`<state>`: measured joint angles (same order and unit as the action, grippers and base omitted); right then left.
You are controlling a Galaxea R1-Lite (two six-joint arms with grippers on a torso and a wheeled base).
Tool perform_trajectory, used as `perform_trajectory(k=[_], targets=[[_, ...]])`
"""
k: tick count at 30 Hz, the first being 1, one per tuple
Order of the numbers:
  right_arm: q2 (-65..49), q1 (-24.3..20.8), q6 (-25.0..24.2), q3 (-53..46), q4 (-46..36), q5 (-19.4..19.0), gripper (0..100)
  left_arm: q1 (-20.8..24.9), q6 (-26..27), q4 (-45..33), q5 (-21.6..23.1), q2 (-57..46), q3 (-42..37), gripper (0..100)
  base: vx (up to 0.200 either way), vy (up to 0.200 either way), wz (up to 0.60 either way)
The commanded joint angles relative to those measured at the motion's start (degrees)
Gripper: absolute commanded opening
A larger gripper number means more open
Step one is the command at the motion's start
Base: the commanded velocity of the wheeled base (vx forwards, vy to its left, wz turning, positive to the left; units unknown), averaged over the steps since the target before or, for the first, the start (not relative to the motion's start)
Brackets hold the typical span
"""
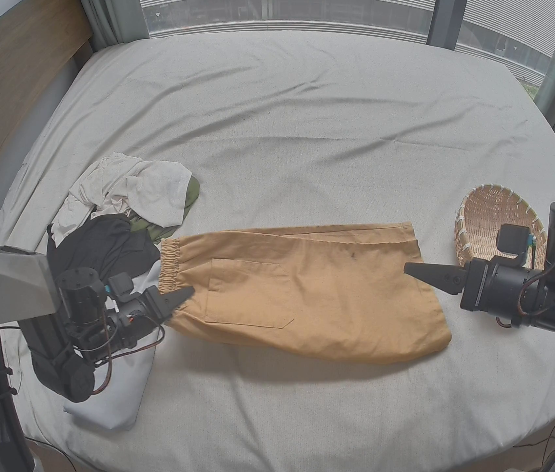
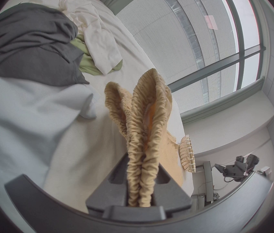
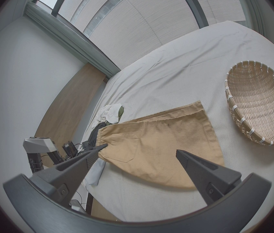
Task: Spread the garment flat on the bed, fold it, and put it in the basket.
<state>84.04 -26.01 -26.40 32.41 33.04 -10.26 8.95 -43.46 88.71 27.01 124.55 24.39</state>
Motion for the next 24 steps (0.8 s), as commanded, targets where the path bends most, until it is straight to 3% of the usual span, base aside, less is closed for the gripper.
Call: perform_trajectory(k=[1,5,14,19,24], targets=[[1.1,0.1,-0.1,0.0,0.0,0.0,100,-3.6,0.3,-0.1,1.4,-4.3,-2.4,0,0.0,0.0,0.0],[1.1,0.2,-0.1,0.1,0.0,0.0,100,-5.1,3.3,-1.3,1.5,-3.9,-3.4,0,0.0,0.0,0.0],[1.0,0.2,-0.1,0.2,0.0,0.0,100,-4.1,3.5,-1.6,0.8,-5.7,-1.9,0,0.0,0.0,0.0],[0.7,0.3,0.0,0.5,0.0,0.0,100,-1.2,3.3,-1.5,0.9,-9.2,-2.2,0,0.0,0.0,0.0],[0.4,0.4,0.0,0.8,0.1,0.0,100,5.1,3.8,0.1,0.8,-7.7,-2.5,0,0.0,0.0,0.0]])
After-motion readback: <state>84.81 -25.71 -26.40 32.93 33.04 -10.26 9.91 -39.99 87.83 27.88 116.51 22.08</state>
